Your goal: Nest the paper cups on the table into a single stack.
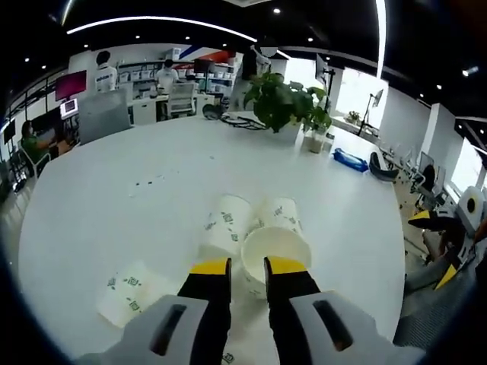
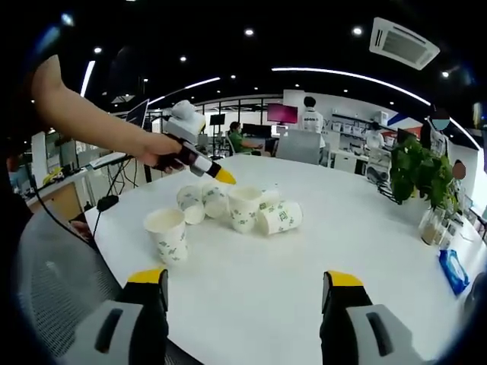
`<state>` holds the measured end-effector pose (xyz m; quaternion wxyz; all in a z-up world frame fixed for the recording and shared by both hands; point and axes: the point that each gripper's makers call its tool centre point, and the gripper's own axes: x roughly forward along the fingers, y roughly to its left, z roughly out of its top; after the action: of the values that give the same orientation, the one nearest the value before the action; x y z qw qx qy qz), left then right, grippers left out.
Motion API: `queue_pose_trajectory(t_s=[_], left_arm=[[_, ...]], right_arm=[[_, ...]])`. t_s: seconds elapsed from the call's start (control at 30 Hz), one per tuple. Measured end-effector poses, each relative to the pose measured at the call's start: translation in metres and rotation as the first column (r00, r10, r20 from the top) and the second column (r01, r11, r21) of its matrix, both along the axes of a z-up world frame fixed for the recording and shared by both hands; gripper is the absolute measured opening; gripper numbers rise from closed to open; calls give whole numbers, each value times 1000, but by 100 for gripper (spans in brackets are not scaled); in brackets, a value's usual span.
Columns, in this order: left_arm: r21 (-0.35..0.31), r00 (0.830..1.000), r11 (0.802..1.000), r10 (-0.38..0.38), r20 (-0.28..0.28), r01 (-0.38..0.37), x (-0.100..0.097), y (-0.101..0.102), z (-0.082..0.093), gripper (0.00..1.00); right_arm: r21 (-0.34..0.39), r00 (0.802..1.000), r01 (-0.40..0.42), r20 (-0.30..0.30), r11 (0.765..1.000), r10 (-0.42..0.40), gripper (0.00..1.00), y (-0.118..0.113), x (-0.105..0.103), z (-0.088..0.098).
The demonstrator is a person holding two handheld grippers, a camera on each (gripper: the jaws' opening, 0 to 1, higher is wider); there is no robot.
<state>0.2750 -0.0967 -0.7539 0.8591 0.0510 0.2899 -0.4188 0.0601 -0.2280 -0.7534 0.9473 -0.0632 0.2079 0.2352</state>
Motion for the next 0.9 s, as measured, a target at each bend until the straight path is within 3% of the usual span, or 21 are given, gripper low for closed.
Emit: queue_pose_trajectory(t_s=[0.33,0.7,0.9], left_arm=[[4,1000,1000,-23,-18,23,8,-10,-3,9],[56,997,996,-65,-43,67,6,-19,-13,8],[76,996,994,-80,-47,83,10,-22,-16,3]], right_arm=[[-8,1000,3,-7,1000,-3,83,-1,0,-2],[-7,1000,19,-7,1000,-19,82,-2,0,-1],[-5,1000,23,-5,1000,-23,82,-3,1,-1]])
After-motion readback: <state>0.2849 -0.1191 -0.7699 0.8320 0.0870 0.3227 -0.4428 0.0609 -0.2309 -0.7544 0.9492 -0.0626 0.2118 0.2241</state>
